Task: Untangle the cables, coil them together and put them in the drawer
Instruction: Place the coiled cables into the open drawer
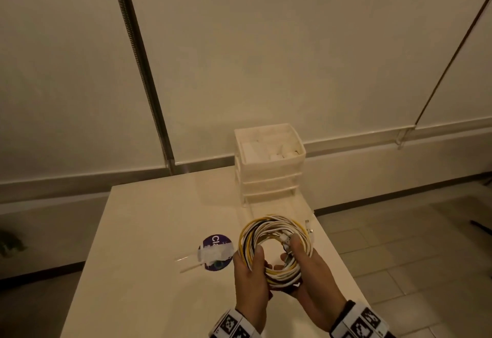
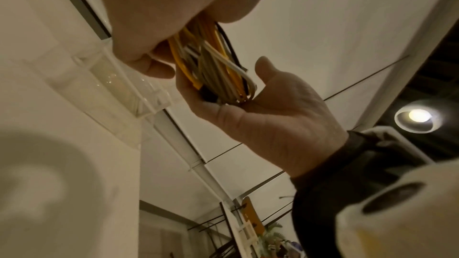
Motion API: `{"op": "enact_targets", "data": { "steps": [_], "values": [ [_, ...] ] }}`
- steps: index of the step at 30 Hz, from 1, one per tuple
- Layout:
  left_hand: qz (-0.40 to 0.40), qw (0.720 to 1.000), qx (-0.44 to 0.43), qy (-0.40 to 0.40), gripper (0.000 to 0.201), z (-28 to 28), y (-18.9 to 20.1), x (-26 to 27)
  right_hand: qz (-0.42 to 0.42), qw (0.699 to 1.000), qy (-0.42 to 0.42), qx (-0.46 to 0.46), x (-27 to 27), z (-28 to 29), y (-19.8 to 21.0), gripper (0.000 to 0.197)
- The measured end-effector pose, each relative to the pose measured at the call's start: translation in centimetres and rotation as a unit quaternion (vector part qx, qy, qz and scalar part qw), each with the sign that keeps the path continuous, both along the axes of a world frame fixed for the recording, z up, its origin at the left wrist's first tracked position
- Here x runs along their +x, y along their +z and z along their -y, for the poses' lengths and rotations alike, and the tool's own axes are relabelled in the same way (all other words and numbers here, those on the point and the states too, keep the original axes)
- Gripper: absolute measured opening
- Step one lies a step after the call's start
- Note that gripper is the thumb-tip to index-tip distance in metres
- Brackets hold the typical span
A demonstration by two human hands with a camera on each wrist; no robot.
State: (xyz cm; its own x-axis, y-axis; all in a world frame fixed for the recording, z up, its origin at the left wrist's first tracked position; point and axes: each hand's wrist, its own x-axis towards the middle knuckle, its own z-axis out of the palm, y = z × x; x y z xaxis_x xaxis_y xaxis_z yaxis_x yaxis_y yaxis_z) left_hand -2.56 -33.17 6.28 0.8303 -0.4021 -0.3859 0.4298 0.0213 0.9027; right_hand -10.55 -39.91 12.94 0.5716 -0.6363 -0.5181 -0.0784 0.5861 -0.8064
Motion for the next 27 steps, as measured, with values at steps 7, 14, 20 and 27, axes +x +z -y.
{"op": "enact_targets", "data": {
  "steps": [7, 14, 20, 27],
  "values": [
    [-0.015, 0.995, 0.077, -0.055, 0.043, 8.1, -1.4, 2.7, -0.052, 0.997, 0.047, 0.014, 2.5, 10.3, -4.2, 0.046],
    [-0.154, 0.986, 0.053, 0.044, 0.047, 18.1, -2.2, 8.8, -0.105, 0.980, 0.150, 0.072, 9.6, 21.8, -7.9, 0.055],
    [-0.204, 0.970, 0.070, 0.115, 0.050, 21.4, -6.6, 10.9, -0.145, 0.977, 0.130, 0.087, 13.5, 24.7, -11.7, 0.048],
    [-0.220, 0.961, 0.109, 0.130, 0.049, 23.3, -10.5, 13.6, -0.229, 0.949, 0.215, 0.025, 16.9, 27.1, -14.2, 0.041]
  ]
}}
